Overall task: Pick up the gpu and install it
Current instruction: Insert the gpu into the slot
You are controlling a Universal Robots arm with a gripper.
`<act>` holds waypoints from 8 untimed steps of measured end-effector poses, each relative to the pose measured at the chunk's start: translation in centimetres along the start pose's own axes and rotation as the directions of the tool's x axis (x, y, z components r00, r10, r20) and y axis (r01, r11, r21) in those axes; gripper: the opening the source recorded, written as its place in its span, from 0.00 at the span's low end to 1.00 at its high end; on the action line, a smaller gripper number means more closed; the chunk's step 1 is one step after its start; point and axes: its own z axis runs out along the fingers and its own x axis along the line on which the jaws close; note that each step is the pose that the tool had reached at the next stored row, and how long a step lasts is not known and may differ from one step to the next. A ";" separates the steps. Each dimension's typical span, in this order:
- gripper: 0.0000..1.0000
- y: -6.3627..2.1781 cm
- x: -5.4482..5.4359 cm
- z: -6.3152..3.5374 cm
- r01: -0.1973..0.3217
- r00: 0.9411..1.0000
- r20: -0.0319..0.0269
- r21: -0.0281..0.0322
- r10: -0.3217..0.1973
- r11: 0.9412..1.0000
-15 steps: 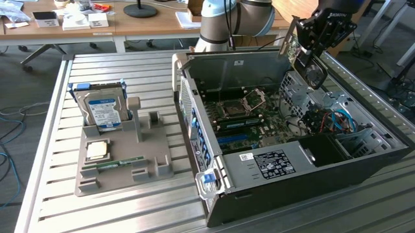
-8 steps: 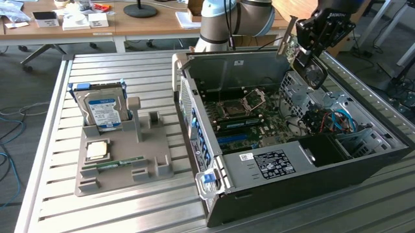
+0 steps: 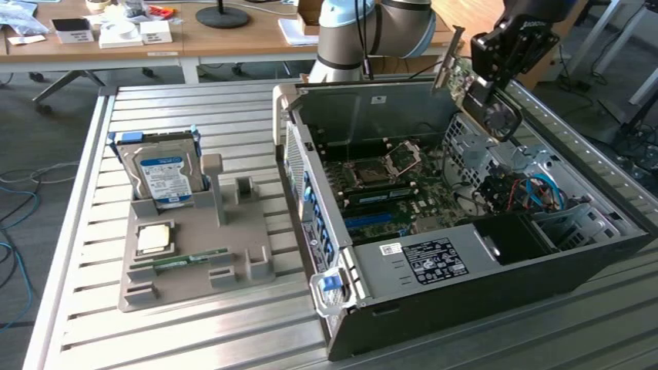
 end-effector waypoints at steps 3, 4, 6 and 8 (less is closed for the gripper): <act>0.27 0.00 0.0 0.02 0.049 0.999 -0.002 -0.001 -0.049 0.999; 0.27 0.00 0.0 0.02 0.066 0.998 -0.003 -0.001 -0.066 0.998; 0.27 0.00 0.0 0.02 0.101 0.995 -0.004 -0.001 -0.101 0.995; 0.27 0.00 0.0 0.03 0.135 0.991 -0.005 -0.002 -0.135 0.991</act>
